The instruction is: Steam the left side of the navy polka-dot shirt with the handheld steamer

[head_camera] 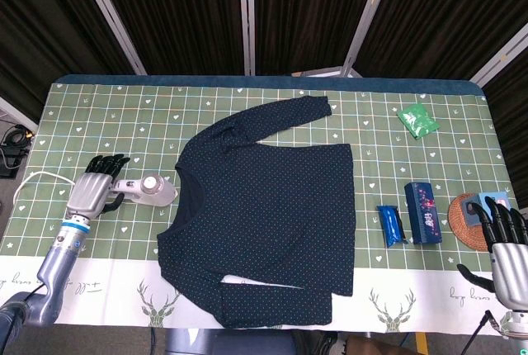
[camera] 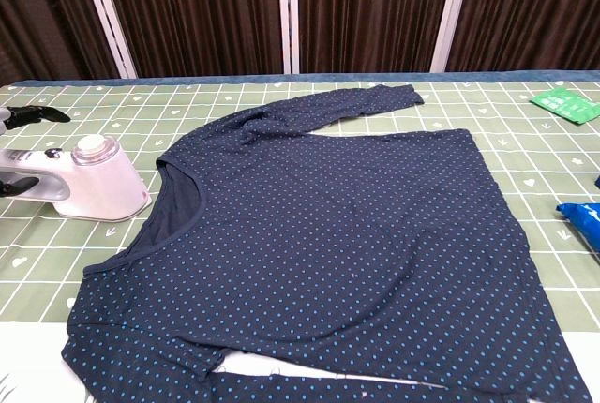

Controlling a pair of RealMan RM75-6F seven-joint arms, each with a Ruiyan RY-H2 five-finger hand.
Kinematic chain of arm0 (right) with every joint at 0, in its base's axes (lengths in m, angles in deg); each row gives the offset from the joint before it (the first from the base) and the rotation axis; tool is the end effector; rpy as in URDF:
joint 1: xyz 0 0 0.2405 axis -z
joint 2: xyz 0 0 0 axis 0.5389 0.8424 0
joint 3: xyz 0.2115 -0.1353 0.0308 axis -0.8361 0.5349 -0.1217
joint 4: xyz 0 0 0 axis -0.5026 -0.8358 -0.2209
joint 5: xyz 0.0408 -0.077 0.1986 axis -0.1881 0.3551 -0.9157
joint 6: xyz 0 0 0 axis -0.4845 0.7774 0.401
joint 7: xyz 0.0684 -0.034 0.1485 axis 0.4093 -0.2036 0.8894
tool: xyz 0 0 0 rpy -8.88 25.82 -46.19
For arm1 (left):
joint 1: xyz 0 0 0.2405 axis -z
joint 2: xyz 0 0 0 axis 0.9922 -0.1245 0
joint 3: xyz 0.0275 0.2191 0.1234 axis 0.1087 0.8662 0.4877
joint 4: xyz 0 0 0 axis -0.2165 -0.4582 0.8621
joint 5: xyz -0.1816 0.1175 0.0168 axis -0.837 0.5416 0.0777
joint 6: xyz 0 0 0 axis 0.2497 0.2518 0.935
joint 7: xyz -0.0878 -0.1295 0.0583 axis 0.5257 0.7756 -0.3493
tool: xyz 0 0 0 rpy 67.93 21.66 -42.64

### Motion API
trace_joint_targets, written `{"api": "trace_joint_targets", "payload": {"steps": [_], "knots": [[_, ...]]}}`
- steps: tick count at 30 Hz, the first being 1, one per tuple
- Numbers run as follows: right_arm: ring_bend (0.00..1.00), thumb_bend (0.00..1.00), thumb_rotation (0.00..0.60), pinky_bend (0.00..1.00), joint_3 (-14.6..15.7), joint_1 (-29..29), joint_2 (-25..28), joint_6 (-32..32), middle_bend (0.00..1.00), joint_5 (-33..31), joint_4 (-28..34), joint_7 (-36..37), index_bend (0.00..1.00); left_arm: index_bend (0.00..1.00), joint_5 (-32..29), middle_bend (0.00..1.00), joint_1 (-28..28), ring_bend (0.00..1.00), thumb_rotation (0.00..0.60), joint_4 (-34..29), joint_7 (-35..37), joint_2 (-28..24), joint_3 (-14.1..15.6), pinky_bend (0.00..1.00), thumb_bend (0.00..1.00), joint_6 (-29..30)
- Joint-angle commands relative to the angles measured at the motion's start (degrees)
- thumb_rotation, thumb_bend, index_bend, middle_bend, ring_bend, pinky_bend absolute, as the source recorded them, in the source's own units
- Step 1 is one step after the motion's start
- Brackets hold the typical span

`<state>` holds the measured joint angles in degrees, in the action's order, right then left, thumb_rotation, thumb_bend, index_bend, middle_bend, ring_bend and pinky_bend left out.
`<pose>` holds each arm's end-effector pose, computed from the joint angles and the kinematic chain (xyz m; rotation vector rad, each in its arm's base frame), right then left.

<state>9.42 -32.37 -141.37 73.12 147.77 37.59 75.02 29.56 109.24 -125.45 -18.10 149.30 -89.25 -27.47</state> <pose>-0.2980 -0.1783 0.1790 1.3347 -0.8689 0.8759 -0.3074 0.3496 0.0268 -1.6306 -0.9145 -0.7959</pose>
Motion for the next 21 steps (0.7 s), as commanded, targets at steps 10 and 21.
{"api": "trace_joint_targets", "payload": {"steps": [10, 21], "knots": [[0.00, 0.00, 0.600, 0.00, 0.00, -0.47, -0.33, -0.94, 0.00, -0.73, -0.13, -0.53, 0.00, 0.12, -2.75, 0.07, 2.82, 0.09, 0.600, 6.10, 0.25, 3.66, -0.80, 0.07, 0.42, -3.30], [0.00, 0.00, 0.600, 0.00, 0.06, -0.80, -0.68, -1.56, 0.00, -1.23, -0.13, -1.29, 0.00, 0.14, -3.49, 0.08, 4.63, 0.09, 0.600, 9.74, 3.13, 6.07, -1.22, 0.07, 0.45, -4.43]]}}
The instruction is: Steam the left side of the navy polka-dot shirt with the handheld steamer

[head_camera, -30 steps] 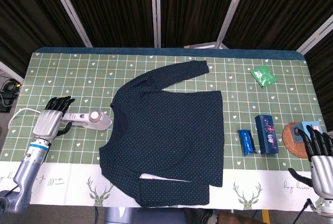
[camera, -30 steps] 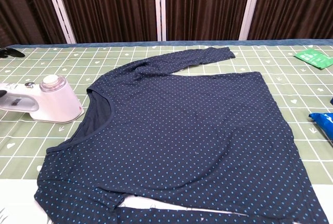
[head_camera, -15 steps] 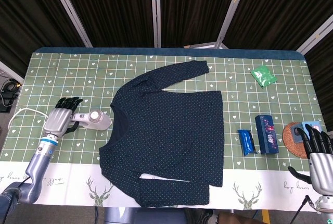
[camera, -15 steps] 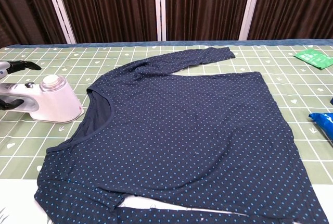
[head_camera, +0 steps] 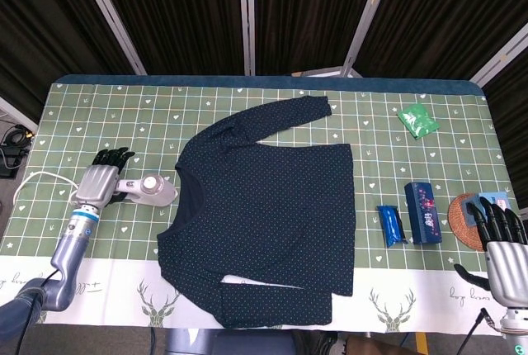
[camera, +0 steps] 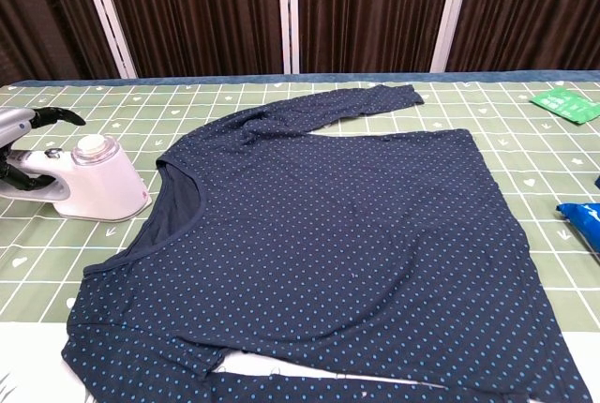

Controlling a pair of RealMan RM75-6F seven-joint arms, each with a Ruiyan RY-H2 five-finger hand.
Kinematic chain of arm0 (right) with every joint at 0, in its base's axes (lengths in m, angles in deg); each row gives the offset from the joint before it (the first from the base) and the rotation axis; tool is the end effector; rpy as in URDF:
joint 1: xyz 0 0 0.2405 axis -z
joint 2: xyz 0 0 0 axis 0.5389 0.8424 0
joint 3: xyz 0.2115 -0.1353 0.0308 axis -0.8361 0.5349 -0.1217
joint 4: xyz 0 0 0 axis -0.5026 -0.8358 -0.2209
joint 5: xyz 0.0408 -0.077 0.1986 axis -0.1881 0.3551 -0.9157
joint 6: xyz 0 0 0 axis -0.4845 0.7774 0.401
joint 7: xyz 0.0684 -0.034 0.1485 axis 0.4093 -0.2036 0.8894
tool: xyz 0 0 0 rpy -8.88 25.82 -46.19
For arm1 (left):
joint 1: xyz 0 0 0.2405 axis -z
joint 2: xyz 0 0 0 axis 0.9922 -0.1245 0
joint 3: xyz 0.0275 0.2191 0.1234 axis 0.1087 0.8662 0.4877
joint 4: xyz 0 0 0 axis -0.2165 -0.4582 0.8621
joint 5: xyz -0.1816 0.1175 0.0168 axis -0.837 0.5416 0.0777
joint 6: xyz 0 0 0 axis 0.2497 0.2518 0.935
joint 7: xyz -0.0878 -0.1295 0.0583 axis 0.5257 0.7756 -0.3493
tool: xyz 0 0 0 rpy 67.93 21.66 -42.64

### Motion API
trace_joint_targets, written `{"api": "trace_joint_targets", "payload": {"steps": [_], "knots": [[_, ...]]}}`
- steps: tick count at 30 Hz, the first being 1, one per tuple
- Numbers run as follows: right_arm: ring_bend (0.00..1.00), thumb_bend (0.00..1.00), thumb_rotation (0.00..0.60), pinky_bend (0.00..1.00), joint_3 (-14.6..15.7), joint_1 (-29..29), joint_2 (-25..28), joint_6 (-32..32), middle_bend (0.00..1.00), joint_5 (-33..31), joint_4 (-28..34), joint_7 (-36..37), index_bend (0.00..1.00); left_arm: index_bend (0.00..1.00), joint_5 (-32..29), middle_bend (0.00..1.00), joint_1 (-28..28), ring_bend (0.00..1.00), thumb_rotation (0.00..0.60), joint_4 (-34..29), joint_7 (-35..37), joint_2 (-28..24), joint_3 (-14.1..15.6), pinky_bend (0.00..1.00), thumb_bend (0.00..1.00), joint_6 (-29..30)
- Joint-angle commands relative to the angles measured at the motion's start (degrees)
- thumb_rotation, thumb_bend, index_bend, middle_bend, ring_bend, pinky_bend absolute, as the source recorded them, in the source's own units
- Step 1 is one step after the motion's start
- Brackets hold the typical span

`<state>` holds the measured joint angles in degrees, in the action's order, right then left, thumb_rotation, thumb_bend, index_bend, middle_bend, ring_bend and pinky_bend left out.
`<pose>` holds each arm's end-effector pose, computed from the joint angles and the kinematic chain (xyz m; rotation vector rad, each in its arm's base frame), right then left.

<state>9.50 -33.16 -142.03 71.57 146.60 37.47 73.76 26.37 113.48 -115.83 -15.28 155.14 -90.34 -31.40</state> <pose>-0.3001 -0.1821 0.1725 1.3463 -0.8815 0.8490 -0.3092 0.3790 0.0109 -1.5937 -0.9497 -0.7798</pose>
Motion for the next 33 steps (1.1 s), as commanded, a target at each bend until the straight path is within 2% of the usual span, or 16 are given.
{"api": "trace_joint_targets", "payload": {"steps": [1, 4, 6, 10, 12, 15, 18, 24, 29, 33], "knots": [[0.00, 0.00, 0.600, 0.00, -0.04, -0.02, -0.04, -0.03, 0.00, -0.15, -0.04, -0.03, 0.00, 0.15, -0.33, 0.10, 0.48, 0.11, 0.600, 0.13, 0.39, 0.28, -0.18, 0.08, 0.46, -0.47], [0.00, 0.00, 0.600, 0.00, -0.10, -0.06, -0.09, -0.11, 0.00, -0.40, -0.06, -0.14, 0.00, 0.27, -0.28, 0.30, 0.65, 0.25, 0.600, 0.13, 0.52, 0.42, -0.18, 0.18, 0.46, -0.16], [0.00, 0.00, 0.600, 0.00, -0.10, -0.14, -0.14, -0.26, 0.00, -0.52, -0.10, -0.21, 0.00, 0.41, -0.19, 0.46, 0.70, 0.39, 0.600, 0.81, 0.44, 0.92, -0.26, 0.34, 0.46, 0.67], [0.00, 0.00, 0.600, 0.00, -0.07, -0.27, -0.21, -0.53, 0.00, -0.69, -0.16, -0.31, 0.00, 0.64, 0.57, 0.61, 0.81, 0.53, 0.600, 3.40, 0.47, 2.37, 0.14, 0.63, 0.47, 2.31], [0.00, 0.00, 0.600, 0.00, -0.08, -0.28, -0.23, -0.48, 0.00, -0.68, -0.16, -0.36, 0.00, 0.74, 1.02, 0.69, 0.91, 0.61, 0.600, 4.22, 0.52, 2.69, 0.58, 0.82, 0.47, 2.44], [0.00, 0.00, 0.600, 0.00, 0.01, -0.30, -0.31, -0.54, 0.00, -0.68, -0.15, -0.49, 0.00, 0.87, 2.34, 0.79, 0.81, 0.71, 0.600, 6.58, 0.03, 3.79, 1.19, 0.96, 0.49, 4.89], [0.00, 0.00, 0.600, 0.00, 0.05, -0.31, -0.38, -0.53, 0.00, -0.62, -0.15, -0.65, 0.00, 0.95, 3.06, 0.86, 0.71, 0.78, 0.600, 7.08, 1.41, 3.90, 1.67, 1.00, 0.52, 5.59], [0.00, 0.00, 0.600, 0.00, 0.13, -0.28, -0.42, -0.34, 0.00, -0.47, 0.01, -0.89, 0.00, 0.98, 5.97, 0.88, 0.69, 0.79, 0.600, 5.48, 7.09, 2.00, 3.21, 1.00, 0.55, 7.72], [0.00, 0.00, 0.600, 0.00, 0.18, -0.22, -0.34, -0.08, 0.00, -0.24, 0.17, -0.81, 0.00, 0.99, 8.24, 0.88, 0.99, 0.79, 0.600, 0.91, 11.29, -0.49, 3.31, 1.00, 0.55, 11.18], [0.00, 0.00, 0.600, 0.00, 0.19, -0.23, -0.24, -0.03, 0.00, -0.16, 0.28, -0.62, 0.00, 0.99, 9.40, 0.88, 2.21, 0.79, 0.600, -4.84, 11.05, -2.56, 2.80, 1.00, 0.55, 12.15]]}}
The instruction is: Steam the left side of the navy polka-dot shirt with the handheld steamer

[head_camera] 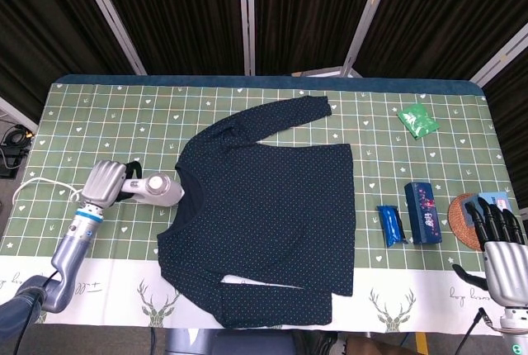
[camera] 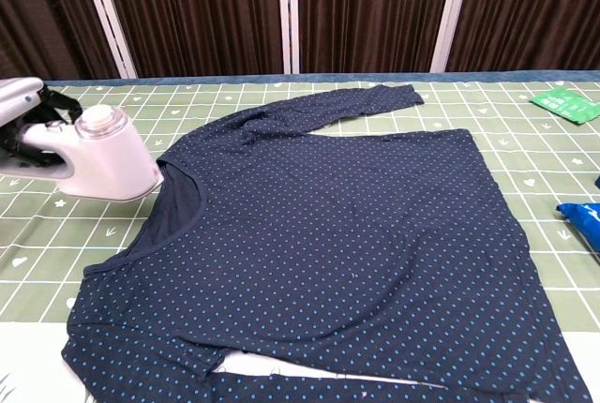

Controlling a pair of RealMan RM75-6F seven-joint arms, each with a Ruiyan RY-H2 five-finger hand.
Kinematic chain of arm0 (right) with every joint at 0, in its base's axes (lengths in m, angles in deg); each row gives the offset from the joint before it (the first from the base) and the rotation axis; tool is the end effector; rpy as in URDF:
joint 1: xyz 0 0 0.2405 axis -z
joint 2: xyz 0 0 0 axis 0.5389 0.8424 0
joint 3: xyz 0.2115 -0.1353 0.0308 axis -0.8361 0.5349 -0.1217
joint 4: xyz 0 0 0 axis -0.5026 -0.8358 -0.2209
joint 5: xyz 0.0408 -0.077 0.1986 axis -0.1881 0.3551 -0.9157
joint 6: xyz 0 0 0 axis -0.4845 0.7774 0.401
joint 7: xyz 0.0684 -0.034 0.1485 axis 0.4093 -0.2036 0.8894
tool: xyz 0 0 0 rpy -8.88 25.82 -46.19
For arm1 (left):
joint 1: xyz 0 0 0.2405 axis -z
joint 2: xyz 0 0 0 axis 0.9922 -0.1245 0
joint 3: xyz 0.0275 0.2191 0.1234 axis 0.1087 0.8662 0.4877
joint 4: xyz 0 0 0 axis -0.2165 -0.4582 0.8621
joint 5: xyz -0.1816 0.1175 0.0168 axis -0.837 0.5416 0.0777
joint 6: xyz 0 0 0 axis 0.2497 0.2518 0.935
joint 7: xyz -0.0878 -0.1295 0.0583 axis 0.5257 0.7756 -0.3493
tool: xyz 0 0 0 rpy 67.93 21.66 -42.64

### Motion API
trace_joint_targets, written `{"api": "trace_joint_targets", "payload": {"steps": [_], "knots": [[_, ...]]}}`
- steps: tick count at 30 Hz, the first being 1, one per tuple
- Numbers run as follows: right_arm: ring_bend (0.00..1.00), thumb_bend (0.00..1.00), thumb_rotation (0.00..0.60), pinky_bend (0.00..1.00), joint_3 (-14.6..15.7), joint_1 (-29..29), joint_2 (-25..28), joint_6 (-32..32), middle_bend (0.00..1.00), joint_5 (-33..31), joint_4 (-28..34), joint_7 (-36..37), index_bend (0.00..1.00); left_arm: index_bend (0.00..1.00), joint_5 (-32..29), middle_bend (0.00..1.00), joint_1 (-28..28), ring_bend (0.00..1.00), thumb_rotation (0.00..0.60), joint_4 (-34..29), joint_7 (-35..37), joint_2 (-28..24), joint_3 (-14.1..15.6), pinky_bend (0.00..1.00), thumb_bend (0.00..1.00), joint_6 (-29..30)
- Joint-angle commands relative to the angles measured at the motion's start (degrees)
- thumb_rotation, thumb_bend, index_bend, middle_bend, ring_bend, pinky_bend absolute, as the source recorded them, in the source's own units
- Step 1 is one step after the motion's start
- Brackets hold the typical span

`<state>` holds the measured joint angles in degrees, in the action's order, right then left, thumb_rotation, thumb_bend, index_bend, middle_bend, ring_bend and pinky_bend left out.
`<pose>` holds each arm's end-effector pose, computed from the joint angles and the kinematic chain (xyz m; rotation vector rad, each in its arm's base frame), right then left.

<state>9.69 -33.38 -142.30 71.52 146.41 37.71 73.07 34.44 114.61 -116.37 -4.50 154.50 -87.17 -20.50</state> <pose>-0.2991 -0.1825 0.1703 1.3493 -0.8818 0.8447 -0.2722 0.3741 0.0194 -1.6504 -0.8799 -1.0512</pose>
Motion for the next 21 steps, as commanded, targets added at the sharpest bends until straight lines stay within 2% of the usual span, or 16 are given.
{"api": "trace_joint_targets", "payload": {"steps": [1, 7, 10, 16, 21], "knots": [[0.00, 0.00, 0.600, 0.00, -0.01, -0.02, 0.07, 0.02, 0.00, 0.05, 0.07, 0.13, 0.00, 0.99, 1.48, 0.88, 1.52, 0.79, 0.600, -5.49, -0.48, -2.23, -0.52, 1.00, 0.55, 1.10], [0.00, 0.00, 0.600, 0.00, -0.05, 0.13, 0.37, 0.42, 0.00, 0.18, 0.09, 0.68, 0.00, 0.99, 0.03, 0.88, 5.47, 0.79, 0.600, -14.99, -5.62, -3.16, -2.25, 1.00, 0.55, -4.04], [0.00, 0.00, 0.600, 0.00, -0.12, 0.21, 0.50, 0.52, 0.00, 0.01, -0.04, 1.12, 0.00, 0.99, -0.50, 0.88, 7.10, 0.79, 0.600, -17.19, -8.91, -1.94, -2.81, 1.00, 0.55, -5.59], [0.00, 0.00, 0.600, 0.00, -0.31, 0.27, 0.77, 0.47, 0.00, -0.54, -0.41, 2.14, 0.00, 0.99, -1.91, 0.88, 10.04, 0.79, 0.600, -17.31, -14.66, 2.84, -3.37, 1.00, 0.55, -8.35], [0.00, 0.00, 0.600, 0.00, -0.43, 0.21, 0.96, 0.18, 0.00, -0.97, -0.58, 2.90, 0.00, 0.99, -2.49, 0.88, 11.78, 0.79, 0.600, -14.60, -17.87, 6.93, -3.23, 1.00, 0.55, -9.65]]}}
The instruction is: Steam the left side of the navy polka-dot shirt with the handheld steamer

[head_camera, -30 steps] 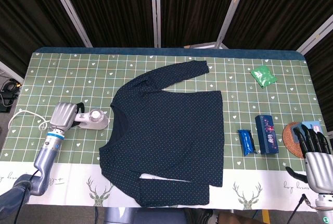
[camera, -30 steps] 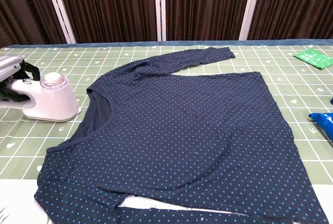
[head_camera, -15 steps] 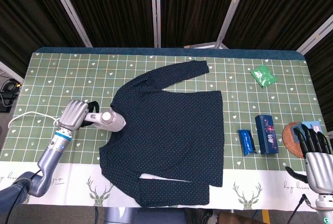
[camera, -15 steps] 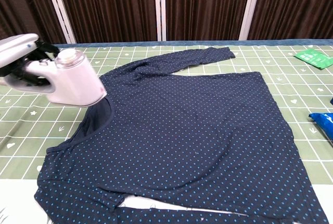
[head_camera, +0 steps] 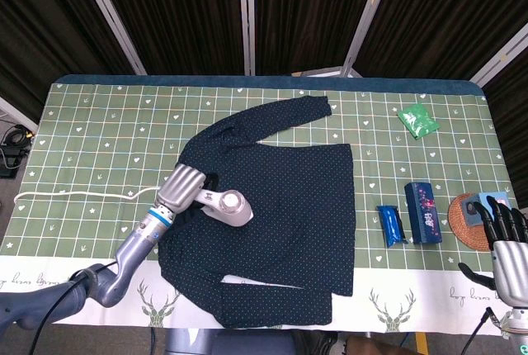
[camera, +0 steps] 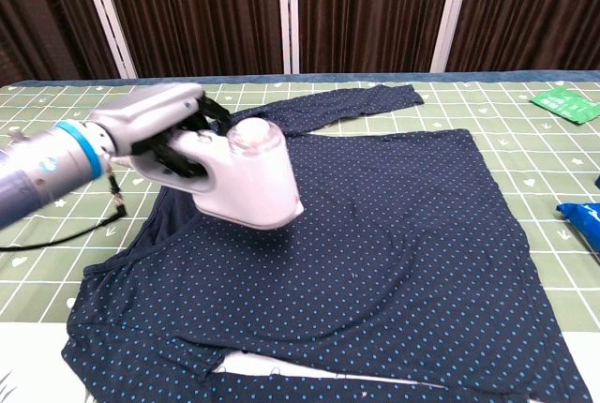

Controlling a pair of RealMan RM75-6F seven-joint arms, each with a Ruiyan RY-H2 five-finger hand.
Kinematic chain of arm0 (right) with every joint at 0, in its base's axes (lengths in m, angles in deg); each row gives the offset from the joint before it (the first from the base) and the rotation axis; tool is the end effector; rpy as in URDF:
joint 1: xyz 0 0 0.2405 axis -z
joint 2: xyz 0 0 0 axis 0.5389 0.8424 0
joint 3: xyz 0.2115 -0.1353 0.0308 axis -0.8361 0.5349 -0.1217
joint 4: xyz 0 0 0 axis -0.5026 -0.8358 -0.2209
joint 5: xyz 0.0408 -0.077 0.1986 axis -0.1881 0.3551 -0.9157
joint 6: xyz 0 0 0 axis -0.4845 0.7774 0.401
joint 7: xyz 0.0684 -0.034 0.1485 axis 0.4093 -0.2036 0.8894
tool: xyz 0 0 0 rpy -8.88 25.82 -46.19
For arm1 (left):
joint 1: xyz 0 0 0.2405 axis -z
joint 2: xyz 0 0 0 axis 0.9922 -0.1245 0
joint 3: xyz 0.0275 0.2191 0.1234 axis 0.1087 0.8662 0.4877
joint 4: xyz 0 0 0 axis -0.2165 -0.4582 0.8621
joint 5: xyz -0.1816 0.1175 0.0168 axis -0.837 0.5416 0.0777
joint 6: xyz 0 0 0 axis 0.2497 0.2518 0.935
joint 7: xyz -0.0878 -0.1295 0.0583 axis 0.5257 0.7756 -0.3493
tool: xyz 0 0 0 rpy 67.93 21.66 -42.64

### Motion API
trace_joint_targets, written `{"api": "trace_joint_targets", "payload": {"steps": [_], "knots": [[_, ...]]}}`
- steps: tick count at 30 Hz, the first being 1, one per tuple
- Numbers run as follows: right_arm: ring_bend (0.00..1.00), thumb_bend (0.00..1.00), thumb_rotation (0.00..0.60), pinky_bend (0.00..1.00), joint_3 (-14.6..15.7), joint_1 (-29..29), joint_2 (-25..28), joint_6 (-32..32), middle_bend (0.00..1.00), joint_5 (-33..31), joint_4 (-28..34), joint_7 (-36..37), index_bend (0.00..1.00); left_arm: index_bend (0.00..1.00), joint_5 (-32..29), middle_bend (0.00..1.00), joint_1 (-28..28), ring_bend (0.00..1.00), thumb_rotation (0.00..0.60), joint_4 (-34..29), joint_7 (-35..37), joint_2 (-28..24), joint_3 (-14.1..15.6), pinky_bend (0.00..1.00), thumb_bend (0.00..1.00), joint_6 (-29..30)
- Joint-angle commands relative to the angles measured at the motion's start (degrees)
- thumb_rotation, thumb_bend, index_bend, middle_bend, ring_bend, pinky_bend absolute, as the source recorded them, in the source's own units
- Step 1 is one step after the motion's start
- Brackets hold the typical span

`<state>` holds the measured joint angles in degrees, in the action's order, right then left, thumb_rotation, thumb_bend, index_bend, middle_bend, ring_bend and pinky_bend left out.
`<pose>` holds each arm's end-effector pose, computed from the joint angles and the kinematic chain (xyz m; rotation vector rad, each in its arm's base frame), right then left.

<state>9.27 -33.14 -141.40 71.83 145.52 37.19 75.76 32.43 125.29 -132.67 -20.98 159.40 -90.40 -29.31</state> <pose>-0.3042 -0.1827 0.1788 1.3184 -0.8963 0.8590 -0.1312 0.3690 -0.0626 -1.9288 -0.8643 -1.1450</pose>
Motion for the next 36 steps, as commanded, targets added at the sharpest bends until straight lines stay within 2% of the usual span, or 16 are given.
{"api": "trace_joint_targets", "payload": {"steps": [1, 15, 26, 36], "knots": [[0.00, 0.00, 0.600, 0.00, -0.02, -0.05, 0.11, -0.19, 0.00, -0.15, -0.10, 0.39, 0.00, 0.99, -0.51, 0.88, 1.29, 0.79, 0.600, 2.44, -1.75, 2.71, 0.06, 1.00, 0.55, -0.88], [0.00, 0.00, 0.600, 0.00, -0.17, -0.12, 0.54, -0.58, 0.00, -0.66, -0.45, 1.86, 0.00, 0.99, -0.32, 0.88, 1.33, 0.79, 0.600, 8.90, -0.34, 8.00, 2.50, 1.00, 0.54, -1.27], [0.00, 0.00, 0.600, 0.00, -0.03, -0.06, 0.74, -0.55, 0.00, -0.39, -0.41, 2.39, 0.00, 0.98, 2.04, 0.88, 0.90, 0.79, 0.600, 7.32, 0.42, 8.17, 4.97, 1.00, 0.52, -0.42], [0.00, 0.00, 0.600, 0.00, 0.08, 0.05, 0.79, -0.31, 0.00, -0.14, -0.28, 2.33, 0.00, 0.98, 7.88, 0.88, 0.50, 0.79, 0.600, 4.64, -0.72, 7.46, 8.63, 1.00, 0.52, 3.41]]}}
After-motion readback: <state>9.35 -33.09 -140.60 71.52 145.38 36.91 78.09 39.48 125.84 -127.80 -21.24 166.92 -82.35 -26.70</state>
